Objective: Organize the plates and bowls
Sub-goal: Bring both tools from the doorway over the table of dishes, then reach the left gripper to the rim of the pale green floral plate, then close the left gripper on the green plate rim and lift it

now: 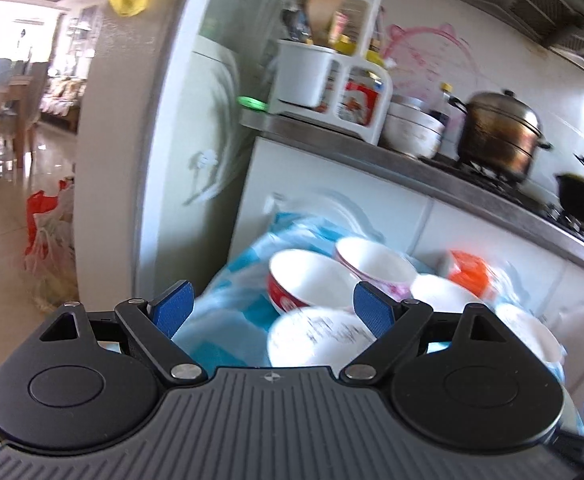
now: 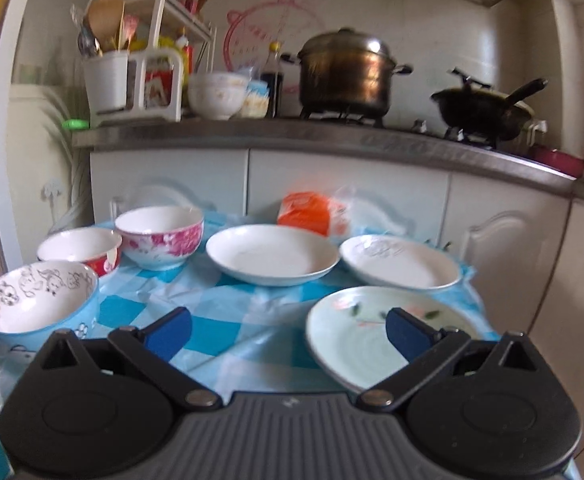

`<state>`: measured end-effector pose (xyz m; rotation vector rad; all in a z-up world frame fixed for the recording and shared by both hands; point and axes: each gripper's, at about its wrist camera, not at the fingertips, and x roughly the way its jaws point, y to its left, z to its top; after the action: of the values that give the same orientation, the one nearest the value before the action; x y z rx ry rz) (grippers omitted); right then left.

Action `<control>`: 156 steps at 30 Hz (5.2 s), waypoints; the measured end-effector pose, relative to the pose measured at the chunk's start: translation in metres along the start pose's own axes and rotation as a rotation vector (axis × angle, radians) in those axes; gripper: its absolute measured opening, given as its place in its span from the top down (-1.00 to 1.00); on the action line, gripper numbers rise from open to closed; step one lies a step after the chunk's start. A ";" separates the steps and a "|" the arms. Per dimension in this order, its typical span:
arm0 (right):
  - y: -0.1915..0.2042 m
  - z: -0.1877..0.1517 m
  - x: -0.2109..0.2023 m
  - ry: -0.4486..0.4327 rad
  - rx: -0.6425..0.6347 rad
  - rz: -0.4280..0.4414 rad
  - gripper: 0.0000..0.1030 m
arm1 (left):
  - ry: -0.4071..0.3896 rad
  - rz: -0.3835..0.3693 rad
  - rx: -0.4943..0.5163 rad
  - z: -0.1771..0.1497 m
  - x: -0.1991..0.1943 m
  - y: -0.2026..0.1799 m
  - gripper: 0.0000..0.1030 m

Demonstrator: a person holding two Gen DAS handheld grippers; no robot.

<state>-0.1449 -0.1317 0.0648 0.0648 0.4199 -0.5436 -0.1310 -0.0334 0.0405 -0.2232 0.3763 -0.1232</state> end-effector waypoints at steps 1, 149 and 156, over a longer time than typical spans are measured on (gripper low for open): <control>-0.006 0.002 -0.008 -0.013 0.008 -0.005 -0.98 | 0.008 -0.015 0.012 -0.001 -0.008 -0.003 -1.00; -0.230 -0.033 0.120 0.157 0.735 0.400 -0.73 | 0.491 -0.573 0.108 -0.093 0.133 -0.196 -0.30; -0.221 -0.035 0.125 0.189 0.672 0.425 -0.73 | 0.499 -0.551 0.125 -0.100 0.147 -0.208 0.13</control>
<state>-0.1744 -0.3760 -0.0065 0.8388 0.3777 -0.2377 -0.0495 -0.2779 -0.0523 -0.1659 0.7941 -0.7527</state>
